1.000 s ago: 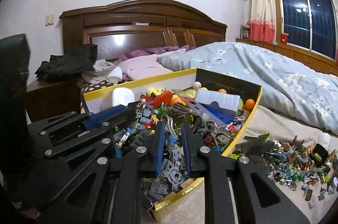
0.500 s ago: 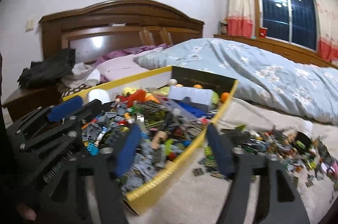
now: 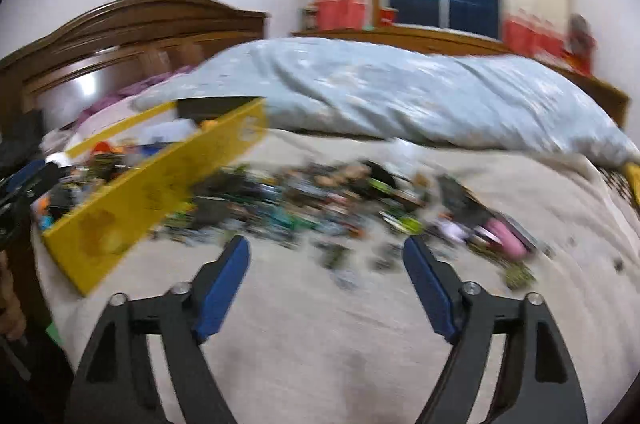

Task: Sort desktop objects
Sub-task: 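Open both tools and withdraw them from the box toward the Lego pile, then grasp a dark green plate with the right tool while the left tool grasps an olive plate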

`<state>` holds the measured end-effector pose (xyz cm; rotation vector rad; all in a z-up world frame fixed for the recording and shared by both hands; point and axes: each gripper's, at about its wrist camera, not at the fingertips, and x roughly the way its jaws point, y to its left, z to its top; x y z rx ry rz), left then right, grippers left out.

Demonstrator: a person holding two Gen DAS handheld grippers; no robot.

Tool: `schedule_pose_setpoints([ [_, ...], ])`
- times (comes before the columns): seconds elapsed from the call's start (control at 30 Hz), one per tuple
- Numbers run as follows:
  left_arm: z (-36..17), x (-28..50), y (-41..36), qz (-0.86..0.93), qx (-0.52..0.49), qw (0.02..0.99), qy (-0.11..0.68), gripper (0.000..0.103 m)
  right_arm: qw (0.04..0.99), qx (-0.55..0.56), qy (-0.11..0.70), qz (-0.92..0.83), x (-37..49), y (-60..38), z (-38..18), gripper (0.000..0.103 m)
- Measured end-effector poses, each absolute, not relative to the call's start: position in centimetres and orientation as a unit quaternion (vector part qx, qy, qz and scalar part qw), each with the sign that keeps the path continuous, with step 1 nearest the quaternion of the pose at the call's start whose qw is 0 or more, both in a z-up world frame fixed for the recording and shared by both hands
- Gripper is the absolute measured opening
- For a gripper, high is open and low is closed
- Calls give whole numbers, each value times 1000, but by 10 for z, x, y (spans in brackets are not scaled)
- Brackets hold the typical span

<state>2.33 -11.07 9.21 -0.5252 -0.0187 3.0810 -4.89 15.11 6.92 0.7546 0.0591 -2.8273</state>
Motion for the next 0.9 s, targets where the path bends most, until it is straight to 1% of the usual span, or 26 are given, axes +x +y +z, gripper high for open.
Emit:
schedule_pose_setpoints([
  [0.03, 90, 17, -103, 982, -182, 41, -11, 43, 111, 256, 15, -960, -47, 160, 65, 71],
  [0.07, 89, 12, -99, 980, -191, 61, -15, 42, 114, 259, 12, -959, -47, 171, 59, 71],
  [0.13, 81, -7, -85, 970, -219, 103, -21, 38, 103, 295, 23, -950, -57, 173, 55, 68],
  [0.2, 69, -32, -74, 959, -254, 119, -29, 38, 138, 301, 33, -943, -64, 169, 55, 68],
  [0.3, 42, -74, -56, 934, -328, 141, -24, 38, 157, 318, 51, -934, -83, 150, 55, 68],
  [0.4, 20, -97, -41, 922, -362, 139, -10, 37, 180, 352, 77, -915, -110, 132, 46, 67],
  [0.47, 12, -106, -36, 917, -378, 127, -1, 37, 195, 368, 83, -905, -124, 126, 37, 54],
  [0.5, 8, -112, -34, 912, -390, 125, 1, 37, 197, 379, 91, -900, -133, 125, 31, 46],
  [0.53, 5, -117, -32, 909, -397, 128, 0, 37, 198, 388, 98, -895, -138, 124, 25, 43],
  [0.57, 4, -119, -29, 908, -398, 129, 1, 36, 199, 396, 102, -891, -143, 123, 19, 43],
  [0.63, 3, -126, -26, 907, -399, 134, 1, 29, 195, 418, 101, -882, -157, 124, 7, 43],
  [0.73, 0, -135, -27, 906, -404, 129, -12, 22, 196, 425, 94, -879, -170, 125, 1, 42],
  [0.77, -3, -141, -27, 903, -411, 122, -18, 21, 196, 424, 100, -878, -172, 122, 0, 39],
  [0.8, -6, -146, -26, 901, -417, 115, -23, 19, 199, 424, 106, -877, -172, 119, -2, 31],
  [0.87, -7, -149, -28, 901, -419, 109, -33, 17, 202, 418, 114, -878, -169, 116, -2, 30],
  [0.9, -7, -150, -26, 902, -417, 104, -38, 13, 203, 417, 112, -879, -168, 117, -2, 30],
])
